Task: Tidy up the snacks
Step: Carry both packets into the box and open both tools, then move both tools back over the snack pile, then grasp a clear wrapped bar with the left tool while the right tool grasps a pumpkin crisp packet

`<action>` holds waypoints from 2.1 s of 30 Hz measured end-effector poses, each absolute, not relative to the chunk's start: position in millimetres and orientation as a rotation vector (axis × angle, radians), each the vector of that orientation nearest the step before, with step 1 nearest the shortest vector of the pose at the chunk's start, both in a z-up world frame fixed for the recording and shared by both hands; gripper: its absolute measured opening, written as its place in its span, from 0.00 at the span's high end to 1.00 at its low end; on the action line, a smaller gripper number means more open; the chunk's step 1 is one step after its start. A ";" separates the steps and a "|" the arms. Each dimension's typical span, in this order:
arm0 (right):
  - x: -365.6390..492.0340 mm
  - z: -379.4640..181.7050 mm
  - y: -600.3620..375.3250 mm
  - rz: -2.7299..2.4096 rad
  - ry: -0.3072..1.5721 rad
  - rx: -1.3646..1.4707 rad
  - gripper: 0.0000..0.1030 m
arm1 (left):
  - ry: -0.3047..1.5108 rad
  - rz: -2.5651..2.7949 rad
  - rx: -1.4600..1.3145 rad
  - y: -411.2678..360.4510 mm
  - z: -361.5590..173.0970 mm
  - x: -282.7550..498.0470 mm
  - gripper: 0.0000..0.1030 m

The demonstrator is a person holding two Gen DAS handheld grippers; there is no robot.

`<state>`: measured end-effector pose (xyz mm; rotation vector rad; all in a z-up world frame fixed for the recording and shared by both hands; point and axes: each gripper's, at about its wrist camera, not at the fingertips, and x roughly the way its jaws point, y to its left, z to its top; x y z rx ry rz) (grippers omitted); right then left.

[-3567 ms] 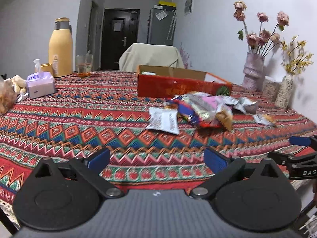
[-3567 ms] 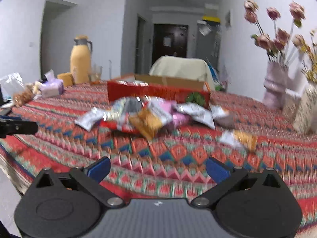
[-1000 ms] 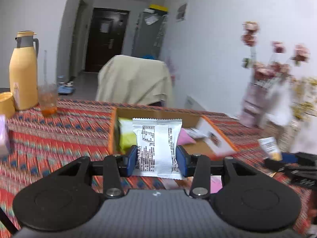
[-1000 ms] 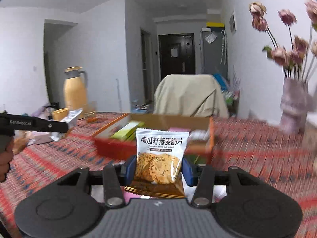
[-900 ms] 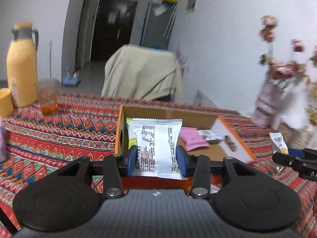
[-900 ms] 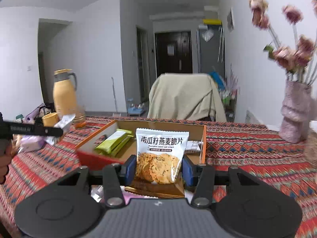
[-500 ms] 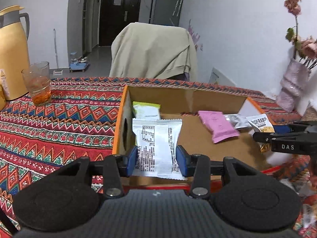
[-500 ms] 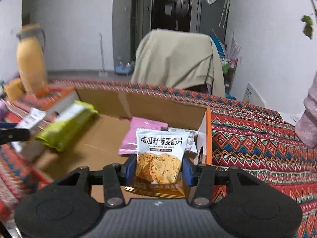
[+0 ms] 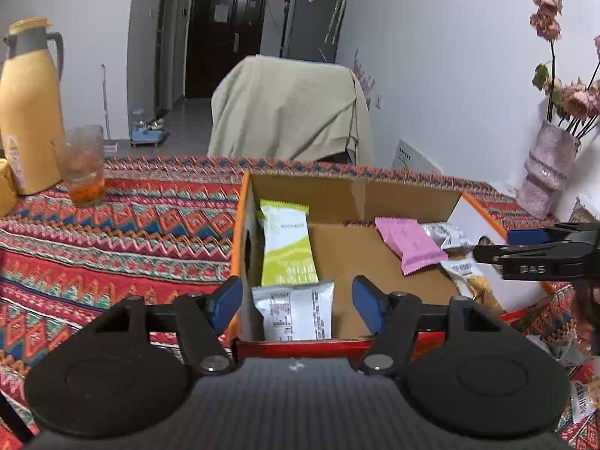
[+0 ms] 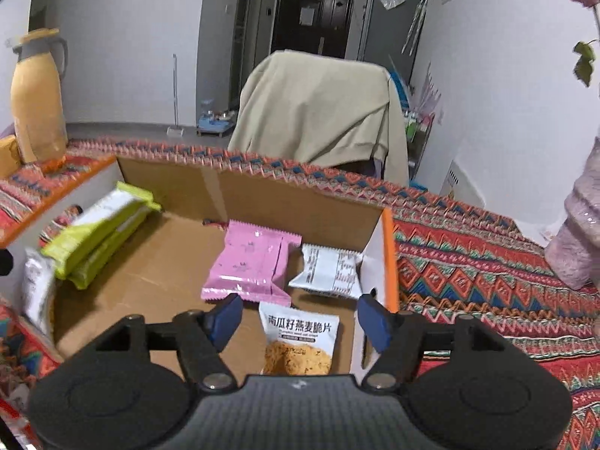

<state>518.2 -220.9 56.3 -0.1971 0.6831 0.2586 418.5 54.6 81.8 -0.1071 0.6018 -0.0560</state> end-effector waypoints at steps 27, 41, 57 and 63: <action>129.9 45.7 -276.6 0.235 0.356 -0.111 0.00 | 0.485 -0.137 -0.115 12.6 33.2 93.1 0.10; 100.5 1.9 -278.3 0.219 0.409 -0.085 0.00 | 0.509 -0.073 -0.084 -0.2 4.7 84.7 0.08; 202.2 25.2 -338.8 0.195 0.477 -0.169 0.02 | 0.550 -0.045 0.064 -76.9 25.2 273.9 0.00; 265.2 9.5 -357.7 0.298 0.638 -0.295 0.09 | 0.576 -0.053 0.071 -66.6 12.3 291.9 0.00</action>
